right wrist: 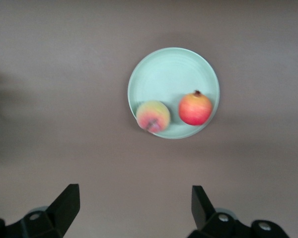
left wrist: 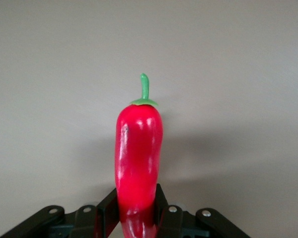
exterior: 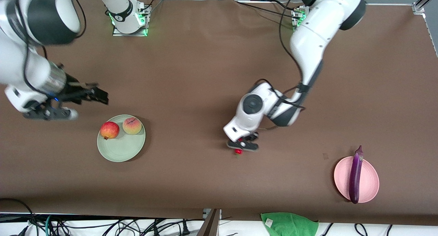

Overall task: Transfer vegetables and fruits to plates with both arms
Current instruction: 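Carry the chili to the pink plate while the right gripper withdraws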

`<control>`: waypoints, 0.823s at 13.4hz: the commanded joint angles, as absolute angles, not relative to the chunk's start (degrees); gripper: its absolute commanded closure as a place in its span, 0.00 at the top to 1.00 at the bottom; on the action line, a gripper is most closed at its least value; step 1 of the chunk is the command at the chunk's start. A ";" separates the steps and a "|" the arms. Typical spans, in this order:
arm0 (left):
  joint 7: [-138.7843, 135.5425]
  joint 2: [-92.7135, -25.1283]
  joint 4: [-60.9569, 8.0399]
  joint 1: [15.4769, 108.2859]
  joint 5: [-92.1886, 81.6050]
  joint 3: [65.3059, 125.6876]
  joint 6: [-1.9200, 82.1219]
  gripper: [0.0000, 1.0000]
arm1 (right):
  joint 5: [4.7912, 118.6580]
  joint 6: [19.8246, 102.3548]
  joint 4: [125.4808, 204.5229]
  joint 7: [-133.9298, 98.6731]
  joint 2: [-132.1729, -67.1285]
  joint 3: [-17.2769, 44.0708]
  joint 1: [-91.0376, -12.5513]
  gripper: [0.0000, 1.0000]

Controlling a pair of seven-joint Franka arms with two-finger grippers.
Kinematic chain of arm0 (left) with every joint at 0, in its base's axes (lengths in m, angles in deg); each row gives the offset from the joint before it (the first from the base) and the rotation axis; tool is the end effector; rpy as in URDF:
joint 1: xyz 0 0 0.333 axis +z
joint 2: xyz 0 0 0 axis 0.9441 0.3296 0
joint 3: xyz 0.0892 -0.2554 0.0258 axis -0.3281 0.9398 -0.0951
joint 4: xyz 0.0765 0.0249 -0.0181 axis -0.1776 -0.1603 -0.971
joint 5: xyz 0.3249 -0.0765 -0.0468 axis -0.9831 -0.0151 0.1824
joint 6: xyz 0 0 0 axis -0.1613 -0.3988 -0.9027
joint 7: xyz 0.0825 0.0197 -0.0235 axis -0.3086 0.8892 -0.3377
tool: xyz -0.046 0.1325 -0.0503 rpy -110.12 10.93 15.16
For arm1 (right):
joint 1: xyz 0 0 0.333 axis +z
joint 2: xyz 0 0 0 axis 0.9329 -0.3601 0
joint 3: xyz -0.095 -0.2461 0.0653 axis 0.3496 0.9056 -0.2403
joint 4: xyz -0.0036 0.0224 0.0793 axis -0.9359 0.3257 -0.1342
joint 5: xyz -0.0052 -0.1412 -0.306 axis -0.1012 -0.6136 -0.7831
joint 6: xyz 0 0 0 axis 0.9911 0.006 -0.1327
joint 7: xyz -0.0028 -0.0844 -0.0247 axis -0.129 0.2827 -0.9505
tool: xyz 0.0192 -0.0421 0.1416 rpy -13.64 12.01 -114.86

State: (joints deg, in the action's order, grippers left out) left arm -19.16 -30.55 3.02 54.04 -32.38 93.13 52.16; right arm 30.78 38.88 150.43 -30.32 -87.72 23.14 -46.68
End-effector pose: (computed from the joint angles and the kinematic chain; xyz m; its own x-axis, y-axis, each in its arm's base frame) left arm 0.6130 -0.3175 0.1852 0.9699 -0.2077 0.1268 -0.2104 -0.9776 0.0085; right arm 0.5417 0.0927 0.4822 0.9988 -0.0139 -0.0459 -0.0160 -0.9988 -0.0455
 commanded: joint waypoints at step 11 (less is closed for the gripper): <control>42.77 -31.90 6.28 81.81 -23.87 91.23 56.25 0.00 | 24.97 40.39 160.38 -29.69 -77.77 8.21 -60.89 0.99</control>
State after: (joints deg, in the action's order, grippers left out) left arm 36.60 -33.21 4.97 78.95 -25.67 90.79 54.42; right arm 26.61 39.64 159.67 -30.16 -78.85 9.78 -59.58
